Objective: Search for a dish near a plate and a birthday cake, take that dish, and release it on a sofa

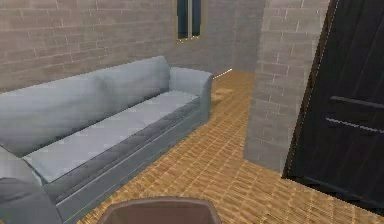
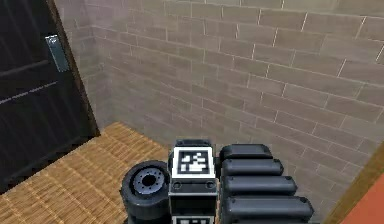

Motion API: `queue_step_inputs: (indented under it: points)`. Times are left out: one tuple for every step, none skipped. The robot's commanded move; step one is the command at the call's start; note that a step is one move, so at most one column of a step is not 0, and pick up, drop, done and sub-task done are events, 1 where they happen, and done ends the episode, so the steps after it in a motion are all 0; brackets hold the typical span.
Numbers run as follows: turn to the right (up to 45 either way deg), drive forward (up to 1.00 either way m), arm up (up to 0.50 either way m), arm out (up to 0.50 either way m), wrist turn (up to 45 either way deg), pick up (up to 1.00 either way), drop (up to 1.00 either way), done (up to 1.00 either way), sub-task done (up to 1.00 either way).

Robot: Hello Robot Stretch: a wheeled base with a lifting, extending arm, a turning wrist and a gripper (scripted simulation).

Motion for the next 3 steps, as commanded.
queue_step_inputs:
  points:
    - [0.0,1.0,0.0,0.0,0.0,0.0,0.0,0.0,0.0]
    - [3.0,0.0,0.0,0.0,0.0,0.0,0.0,0.0,0.0]
    - [0.0,0.4,0.0,0.0,0.0,0.0,0.0,0.0,0.0]
